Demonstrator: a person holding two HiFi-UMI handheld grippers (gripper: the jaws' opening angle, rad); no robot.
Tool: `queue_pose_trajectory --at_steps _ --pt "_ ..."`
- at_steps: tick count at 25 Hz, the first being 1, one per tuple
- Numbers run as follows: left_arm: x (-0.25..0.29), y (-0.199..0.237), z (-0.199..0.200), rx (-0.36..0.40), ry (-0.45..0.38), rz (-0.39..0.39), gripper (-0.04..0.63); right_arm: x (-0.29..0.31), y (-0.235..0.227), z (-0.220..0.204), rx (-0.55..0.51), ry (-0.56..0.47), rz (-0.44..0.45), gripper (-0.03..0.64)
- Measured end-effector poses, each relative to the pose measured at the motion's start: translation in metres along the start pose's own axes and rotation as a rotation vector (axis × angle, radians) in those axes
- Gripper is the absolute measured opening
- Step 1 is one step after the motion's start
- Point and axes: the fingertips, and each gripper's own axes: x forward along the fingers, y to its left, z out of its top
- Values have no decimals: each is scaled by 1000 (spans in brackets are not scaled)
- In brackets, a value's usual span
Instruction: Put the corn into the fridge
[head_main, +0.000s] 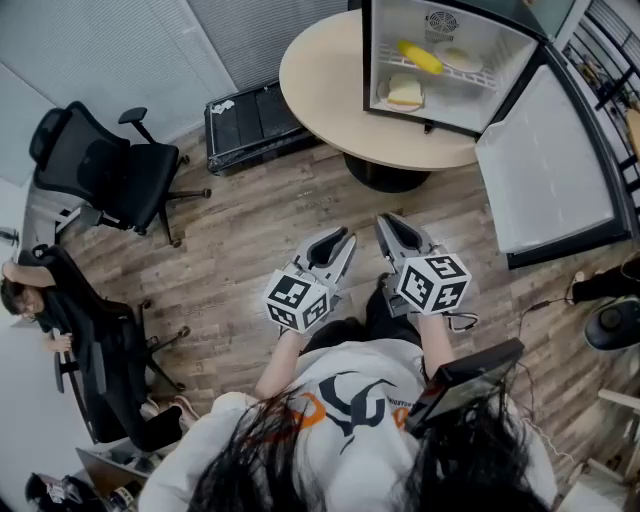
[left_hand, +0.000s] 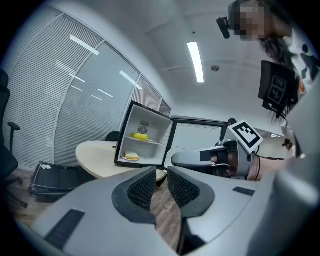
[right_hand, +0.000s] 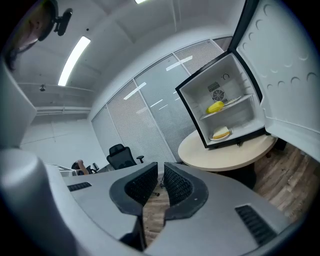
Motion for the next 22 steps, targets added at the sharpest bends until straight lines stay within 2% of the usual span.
queue_pose_trajectory --at_steps 11,22 --pt "-19 -42 -1 24 -20 -97 75 -49 15 -10 11 -53 -66 48" --pt "-28 -55 -1 33 -36 -110 75 -62 20 -17 5 -52 -75 44"
